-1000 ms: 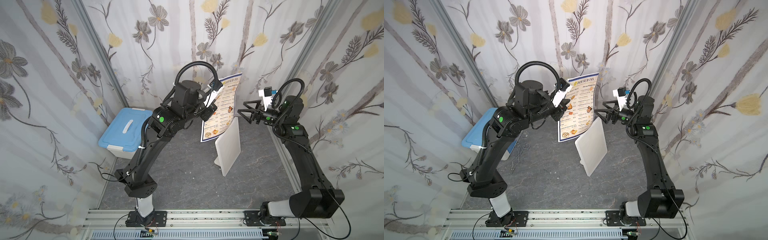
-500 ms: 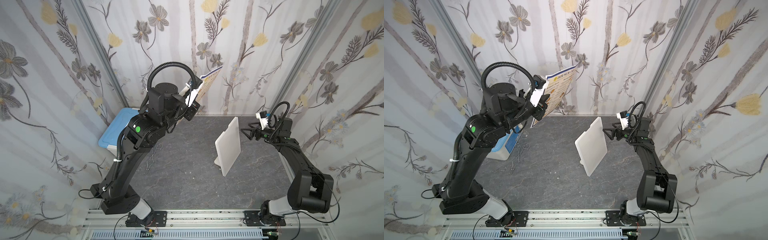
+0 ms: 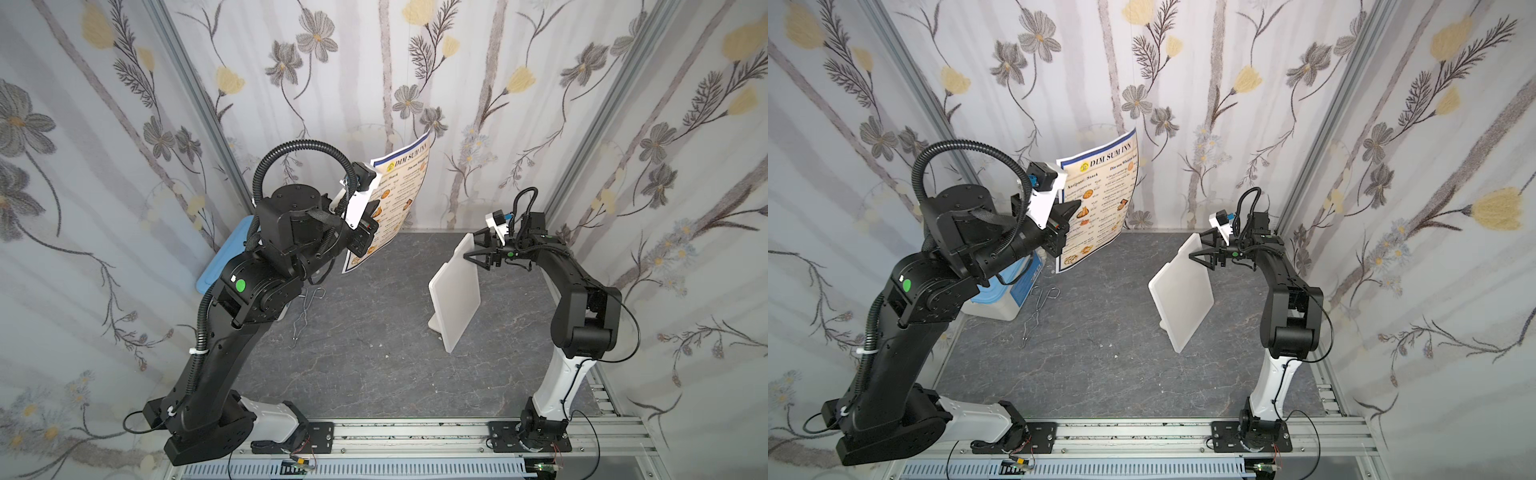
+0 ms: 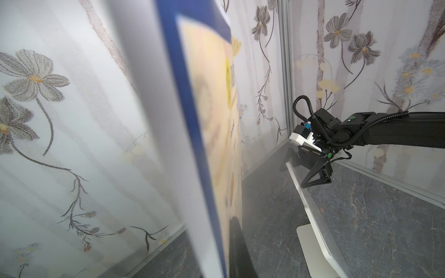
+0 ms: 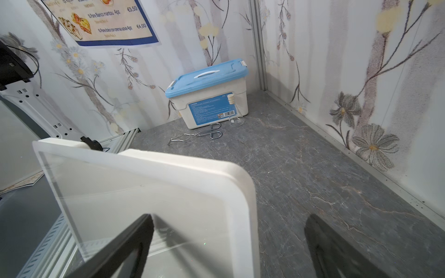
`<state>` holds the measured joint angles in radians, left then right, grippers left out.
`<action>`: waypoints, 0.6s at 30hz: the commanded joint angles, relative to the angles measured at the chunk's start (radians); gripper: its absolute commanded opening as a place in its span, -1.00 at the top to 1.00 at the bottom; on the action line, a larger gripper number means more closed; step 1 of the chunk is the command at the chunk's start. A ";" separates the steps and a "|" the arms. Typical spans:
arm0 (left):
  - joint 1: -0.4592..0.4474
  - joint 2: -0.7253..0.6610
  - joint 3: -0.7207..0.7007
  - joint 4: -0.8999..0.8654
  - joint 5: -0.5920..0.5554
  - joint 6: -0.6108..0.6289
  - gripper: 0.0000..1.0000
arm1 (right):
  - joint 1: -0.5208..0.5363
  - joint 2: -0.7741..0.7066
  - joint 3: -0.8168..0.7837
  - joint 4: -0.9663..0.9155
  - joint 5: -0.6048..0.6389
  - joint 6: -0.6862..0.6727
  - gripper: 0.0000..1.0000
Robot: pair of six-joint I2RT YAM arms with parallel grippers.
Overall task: Insert the menus into the narrow rack
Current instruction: Move the narrow rack to the center of the board.
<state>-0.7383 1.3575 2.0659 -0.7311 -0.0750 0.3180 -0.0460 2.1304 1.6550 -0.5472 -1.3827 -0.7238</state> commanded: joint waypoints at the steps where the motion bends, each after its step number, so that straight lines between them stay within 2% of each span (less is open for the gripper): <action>1: 0.003 -0.006 0.011 -0.004 0.020 -0.014 1.00 | 0.003 0.014 0.032 -0.138 -0.079 -0.106 -0.91; 9: 0.011 -0.044 -0.040 0.027 0.021 -0.016 1.00 | 0.032 -0.146 -0.129 -0.163 -0.067 -0.140 -0.66; 18: 0.018 -0.074 -0.075 0.058 0.060 -0.042 1.00 | 0.050 -0.297 -0.344 -0.146 0.025 -0.178 -0.45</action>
<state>-0.7223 1.2964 2.0003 -0.7315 -0.0368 0.2974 0.0013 1.8645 1.3411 -0.7044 -1.3701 -0.8631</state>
